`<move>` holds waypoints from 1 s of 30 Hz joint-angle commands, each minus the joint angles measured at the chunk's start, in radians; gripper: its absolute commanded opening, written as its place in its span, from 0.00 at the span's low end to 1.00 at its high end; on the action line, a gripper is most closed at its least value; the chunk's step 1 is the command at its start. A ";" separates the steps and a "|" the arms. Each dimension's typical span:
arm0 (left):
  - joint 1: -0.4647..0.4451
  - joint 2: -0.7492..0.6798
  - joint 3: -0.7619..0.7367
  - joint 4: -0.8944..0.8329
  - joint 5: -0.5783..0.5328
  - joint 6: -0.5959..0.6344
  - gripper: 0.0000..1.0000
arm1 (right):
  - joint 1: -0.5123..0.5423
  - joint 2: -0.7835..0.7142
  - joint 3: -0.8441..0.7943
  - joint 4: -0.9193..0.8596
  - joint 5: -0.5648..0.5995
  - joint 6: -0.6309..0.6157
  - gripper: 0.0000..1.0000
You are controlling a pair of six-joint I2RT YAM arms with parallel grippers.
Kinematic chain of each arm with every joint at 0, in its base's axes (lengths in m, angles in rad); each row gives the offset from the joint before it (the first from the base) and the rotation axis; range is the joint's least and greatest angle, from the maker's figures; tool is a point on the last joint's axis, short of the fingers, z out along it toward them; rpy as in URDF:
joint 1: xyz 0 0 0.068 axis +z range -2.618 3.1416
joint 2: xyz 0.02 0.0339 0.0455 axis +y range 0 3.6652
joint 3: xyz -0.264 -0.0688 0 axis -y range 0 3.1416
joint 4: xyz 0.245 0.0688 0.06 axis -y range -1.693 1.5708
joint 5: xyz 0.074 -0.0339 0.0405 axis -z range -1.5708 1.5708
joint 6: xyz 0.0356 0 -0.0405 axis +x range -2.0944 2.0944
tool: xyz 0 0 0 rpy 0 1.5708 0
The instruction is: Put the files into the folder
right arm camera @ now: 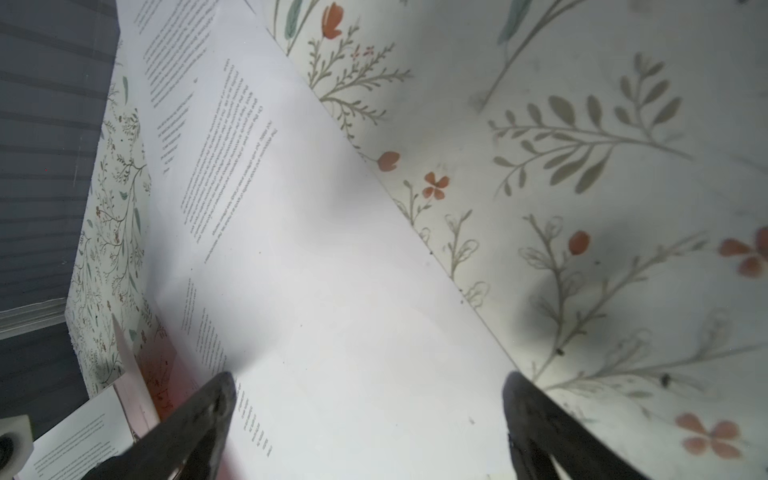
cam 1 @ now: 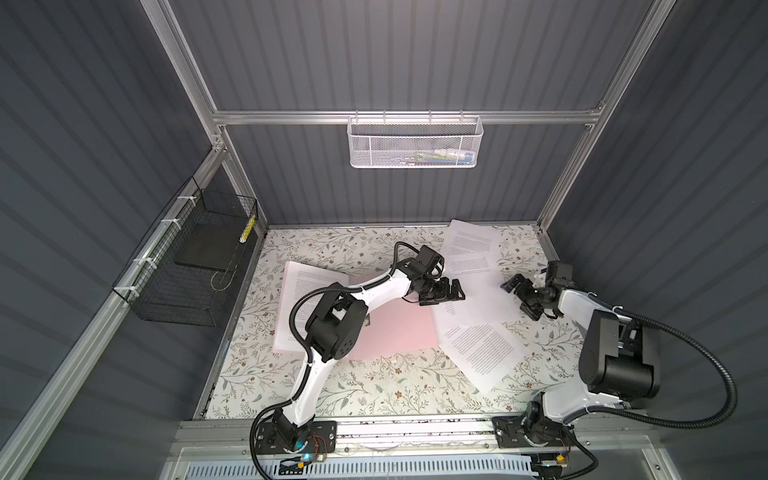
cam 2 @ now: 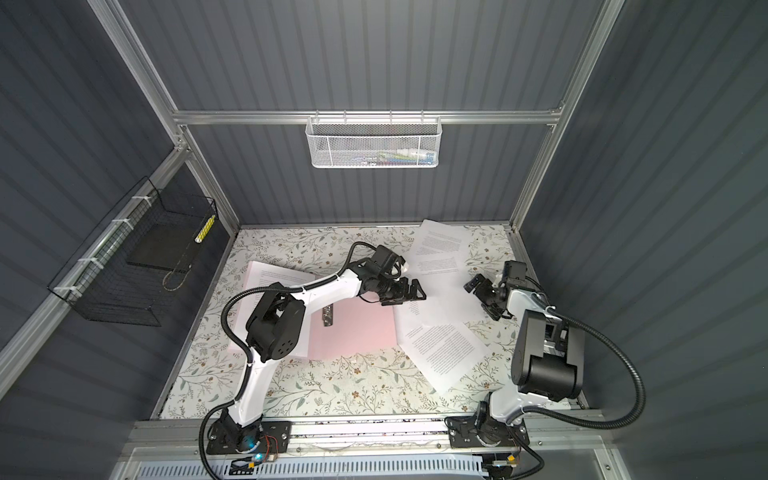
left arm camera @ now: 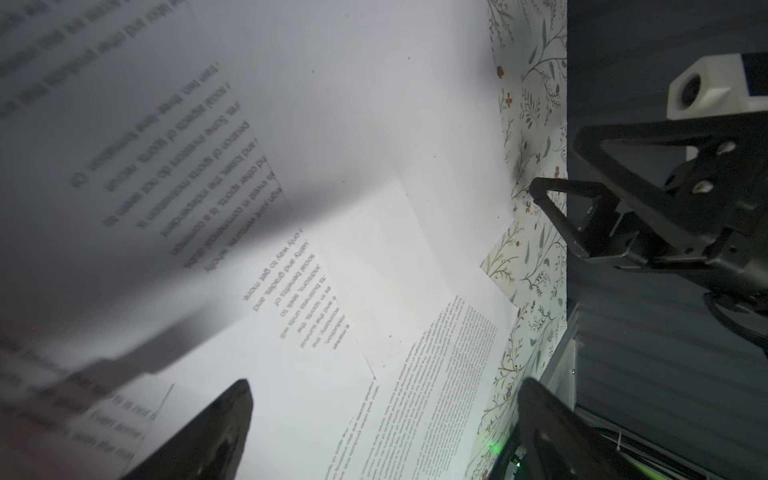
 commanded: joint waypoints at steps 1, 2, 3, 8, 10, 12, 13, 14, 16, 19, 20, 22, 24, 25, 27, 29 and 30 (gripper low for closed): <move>-0.019 0.045 0.070 0.066 0.057 -0.026 1.00 | -0.015 0.061 0.059 -0.033 -0.036 -0.006 0.99; -0.026 0.058 0.083 0.081 0.064 -0.032 1.00 | -0.014 0.082 0.076 -0.048 -0.044 -0.007 0.99; -0.033 0.076 0.098 0.096 0.076 -0.036 1.00 | -0.013 0.101 0.087 -0.060 -0.053 -0.007 0.99; -0.060 0.171 0.192 0.119 0.089 -0.051 1.00 | -0.003 0.135 0.087 -0.067 -0.108 0.004 0.99; -0.063 0.215 0.227 0.117 0.104 -0.062 1.00 | 0.000 0.141 0.082 -0.079 -0.123 0.004 0.99; -0.066 0.244 0.248 0.104 0.101 -0.062 1.00 | 0.004 0.123 0.052 -0.068 -0.124 0.005 0.99; -0.067 0.255 0.257 0.089 0.098 -0.055 1.00 | 0.007 0.114 0.035 -0.067 -0.124 0.007 0.99; -0.067 0.263 0.260 0.077 0.096 -0.054 1.00 | 0.006 0.104 0.016 -0.060 -0.132 0.016 0.99; -0.066 0.273 0.263 0.046 0.089 -0.044 1.00 | 0.007 0.085 -0.026 -0.038 -0.160 0.035 0.99; -0.067 0.278 0.277 -0.049 0.047 -0.011 1.00 | 0.020 0.024 -0.094 -0.013 -0.187 0.064 0.99; -0.067 0.275 0.281 -0.085 0.026 0.001 1.00 | 0.028 -0.001 -0.117 -0.005 -0.194 0.075 0.99; -0.066 0.280 0.309 -0.180 -0.015 0.041 1.00 | 0.040 -0.063 -0.161 0.008 -0.207 0.095 0.99; -0.066 0.276 0.322 -0.243 -0.042 0.084 1.00 | 0.045 -0.107 -0.163 -0.010 -0.209 0.096 0.99; -0.066 0.273 0.327 -0.269 -0.043 0.110 1.00 | 0.045 -0.125 -0.138 -0.043 -0.176 0.075 0.99; -0.066 0.279 0.352 -0.341 -0.058 0.162 1.00 | 0.043 -0.130 -0.068 -0.089 -0.092 0.037 0.99; -0.066 0.281 0.367 -0.392 -0.070 0.212 1.00 | 0.043 -0.077 0.042 -0.133 -0.040 -0.005 0.99; -0.066 0.279 0.367 -0.405 -0.067 0.232 1.00 | 0.043 -0.029 0.105 -0.156 -0.024 -0.025 0.99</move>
